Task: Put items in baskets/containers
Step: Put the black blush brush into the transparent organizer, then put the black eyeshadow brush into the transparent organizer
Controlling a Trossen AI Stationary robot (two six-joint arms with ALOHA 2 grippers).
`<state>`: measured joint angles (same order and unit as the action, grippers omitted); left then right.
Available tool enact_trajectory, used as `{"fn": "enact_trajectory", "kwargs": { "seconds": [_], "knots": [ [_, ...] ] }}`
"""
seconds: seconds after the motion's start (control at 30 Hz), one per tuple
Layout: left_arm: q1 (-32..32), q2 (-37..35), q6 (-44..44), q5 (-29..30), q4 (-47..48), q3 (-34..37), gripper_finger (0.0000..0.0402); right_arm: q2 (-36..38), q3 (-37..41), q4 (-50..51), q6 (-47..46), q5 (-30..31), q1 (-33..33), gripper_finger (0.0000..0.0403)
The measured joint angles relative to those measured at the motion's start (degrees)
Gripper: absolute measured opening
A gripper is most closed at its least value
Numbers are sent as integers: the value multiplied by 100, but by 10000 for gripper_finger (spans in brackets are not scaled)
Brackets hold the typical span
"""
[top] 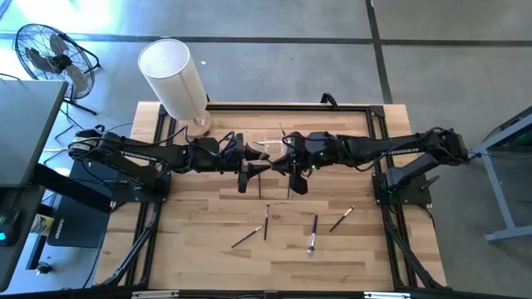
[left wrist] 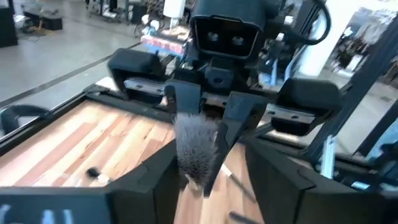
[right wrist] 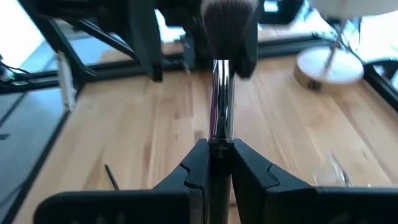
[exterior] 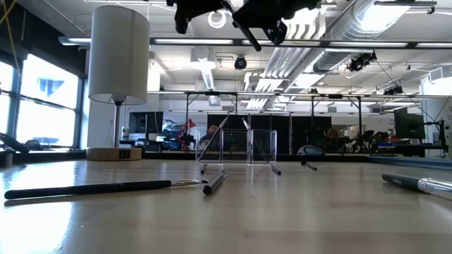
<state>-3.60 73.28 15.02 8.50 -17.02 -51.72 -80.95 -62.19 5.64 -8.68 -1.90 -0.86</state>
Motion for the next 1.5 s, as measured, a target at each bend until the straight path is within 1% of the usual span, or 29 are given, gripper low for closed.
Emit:
{"fn": "enact_trajectory", "kwargs": {
  "seconds": [0.07, 0.13, 0.2, 0.3, 0.37, 0.47, 0.57, 0.6, 0.67, 0.77, 0.93, 1.07, 1.13, 1.33, 1.5],
  "knots": [
    [59, -85, -80, 86, 253, 5, 188, 0, 84, 155, -72, 47, -46, 36],
    [114, -397, -93, 104, 637, 15, 196, 4, 267, 144, -225, 114, -112, 36],
    [209, -792, 116, 103, 1038, -2, 199, 49, 548, 77, -480, 191, -185, 36],
    [297, -1423, 279, 85, 1900, 4, 200, 207, 1198, -644, -1010, 320, -251, 36],
    [287, -1788, 286, 126, 2342, -2, 201, 327, 1747, -1547, -1378, 464, -256, 36],
    [278, -2298, 284, 181, 3215, 4, 201, 376, 2637, -3556, -1611, 1052, -250, 36],
    [287, -2568, 285, 288, 3887, 2, 201, 28, 3280, -5544, -1050, 1937, -253, 36],
    [285, -2619, 285, 308, 4036, 4, 201, -184, 3368, -5986, -808, 2214, -269, 36],
    [285, -2651, 284, 304, 4192, 9, 201, -693, 3346, -6720, -426, 2543, -358, 36],
    [283, -2649, 258, 303, 4345, 9, 201, -1505, 2915, -7428, -47, 2557, -589, 36],
    [285, -2606, 181, 305, 4465, 9, 201, -2645, 2121, -7466, 324, 2566, -1010, 36],
    [285, -2579, 178, 303, 4597, 9, 201, -3115, 1771, -7526, 373, 2604, -1322, 36],
    [285, -2583, 178, 300, 4685, 9, 201, -3240, 1677, -7402, 451, 2583, -1430, 42],
    [285, -2581, 178, 294, 4947, 9, 201, -3193, 1441, -6491, 346, 2554, -1502, 87],
    [285, -2581, 178, 294, 5027, 9, 202, -3178, 1352, -6449, 304, 2555, -1419, 110]
  ]
}}
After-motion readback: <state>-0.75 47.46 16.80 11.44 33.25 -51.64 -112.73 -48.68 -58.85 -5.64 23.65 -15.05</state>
